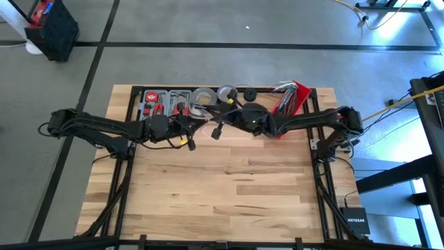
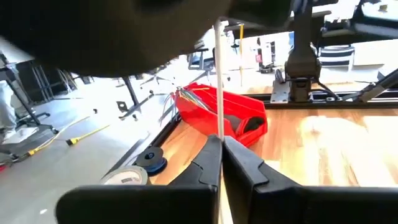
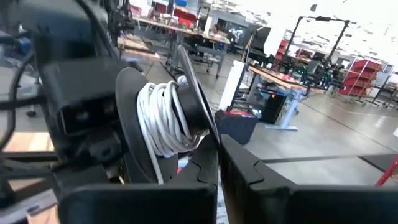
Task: Coil cords
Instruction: Coil the white wire onto the black spool
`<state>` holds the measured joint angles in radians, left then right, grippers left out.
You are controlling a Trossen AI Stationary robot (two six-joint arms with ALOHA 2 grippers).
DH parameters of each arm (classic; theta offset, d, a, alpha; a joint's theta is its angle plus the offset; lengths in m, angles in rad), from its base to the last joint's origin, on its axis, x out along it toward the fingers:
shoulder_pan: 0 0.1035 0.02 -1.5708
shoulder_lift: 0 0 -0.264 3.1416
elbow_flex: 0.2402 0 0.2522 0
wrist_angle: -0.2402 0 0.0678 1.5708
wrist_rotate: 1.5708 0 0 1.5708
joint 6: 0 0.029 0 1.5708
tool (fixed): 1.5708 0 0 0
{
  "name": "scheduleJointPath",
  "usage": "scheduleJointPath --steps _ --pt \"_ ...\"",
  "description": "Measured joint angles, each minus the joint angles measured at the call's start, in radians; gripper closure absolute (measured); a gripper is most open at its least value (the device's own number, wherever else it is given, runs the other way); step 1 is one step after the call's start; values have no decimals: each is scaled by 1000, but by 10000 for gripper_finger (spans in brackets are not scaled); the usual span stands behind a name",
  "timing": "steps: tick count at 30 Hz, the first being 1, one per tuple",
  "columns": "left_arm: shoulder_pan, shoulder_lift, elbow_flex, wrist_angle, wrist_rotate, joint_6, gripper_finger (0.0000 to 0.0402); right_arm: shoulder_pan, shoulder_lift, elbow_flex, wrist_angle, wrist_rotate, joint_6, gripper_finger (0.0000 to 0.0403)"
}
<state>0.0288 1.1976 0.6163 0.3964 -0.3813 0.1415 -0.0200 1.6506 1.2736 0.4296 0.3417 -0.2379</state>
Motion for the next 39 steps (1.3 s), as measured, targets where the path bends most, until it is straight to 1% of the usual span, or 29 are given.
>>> scheduleJointPath --steps 11,15,17,19,22,25,28,32,34,36,39 --pt "1 3 -2 -24 -4 20 400 1 -70 1 -6 -41 24 397" --pt "1 3 -3 -28 -6 24 400 1 -74 2 -12 -48 25 397" --pt "1 -4 -4 -52 -11 32 401 1 -74 2 -44 -58 25 397" --pt "-4 -36 -1 -113 -50 44 401 2 -75 2 -89 -75 29 397" --pt "-18 -118 1 -235 -114 56 401 9 -76 6 -167 -107 28 397" --pt "-23 -229 0 -356 -134 51 401 10 -82 9 -261 -158 27 397" --pt "-22 -334 0 -453 -139 13 401 10 -84 11 -351 -162 27 397" --pt "-23 -433 0 -546 -126 -37 401 10 -73 11 -426 -158 25 397" --pt "-26 -462 0 -570 -116 -60 401 8 -55 11 -431 -135 23 397" --pt "-33 -479 0 -578 -59 -78 401 8 -33 11 -448 -108 3 397" --pt "-49 -489 0 -539 21 -79 401 8 13 10 -439 -83 -53 397"
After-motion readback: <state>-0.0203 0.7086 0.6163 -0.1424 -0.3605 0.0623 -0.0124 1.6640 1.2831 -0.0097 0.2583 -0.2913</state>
